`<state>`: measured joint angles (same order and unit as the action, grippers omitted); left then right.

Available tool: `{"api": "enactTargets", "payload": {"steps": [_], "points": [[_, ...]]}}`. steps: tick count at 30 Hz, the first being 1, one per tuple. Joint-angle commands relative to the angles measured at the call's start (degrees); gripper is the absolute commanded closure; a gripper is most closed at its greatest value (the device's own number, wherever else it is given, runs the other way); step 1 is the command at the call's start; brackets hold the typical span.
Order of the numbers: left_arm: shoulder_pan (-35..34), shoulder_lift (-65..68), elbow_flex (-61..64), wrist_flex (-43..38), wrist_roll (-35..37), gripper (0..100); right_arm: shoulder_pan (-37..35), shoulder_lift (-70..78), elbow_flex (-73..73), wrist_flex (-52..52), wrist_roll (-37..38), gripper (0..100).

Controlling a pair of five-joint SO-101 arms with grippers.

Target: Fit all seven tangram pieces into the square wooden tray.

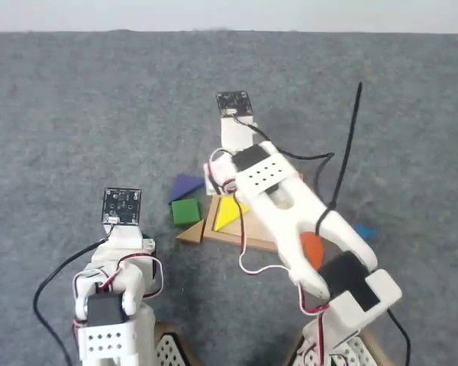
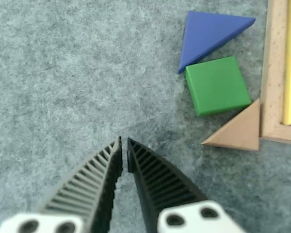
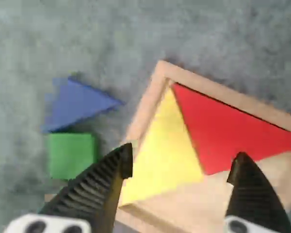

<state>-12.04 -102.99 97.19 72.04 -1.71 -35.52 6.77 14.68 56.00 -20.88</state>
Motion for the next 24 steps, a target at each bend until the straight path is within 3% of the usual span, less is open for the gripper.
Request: {"api": "enactTargets", "payload": {"steps": [1, 8, 18, 24], "points": [[-0.09, -1.05, -0.75, 0.18, 0.97, 98, 3.12, -5.14, 0.09, -0.75, 6.95, 71.9], [-0.09, -1.05, -0.75, 0.18, 0.97, 98, 4.44, -11.3, 9.14, -5.93, 13.1, 99.1], [-0.09, -1.05, -0.75, 0.18, 0.97, 98, 8.48, -24.04, 30.86, -14.9, 29.1, 99.1], [-0.09, -1.05, -0.75, 0.18, 0.97, 98, 10.95, -22.9, 34.99, -17.8, 32.53, 99.1]]}}
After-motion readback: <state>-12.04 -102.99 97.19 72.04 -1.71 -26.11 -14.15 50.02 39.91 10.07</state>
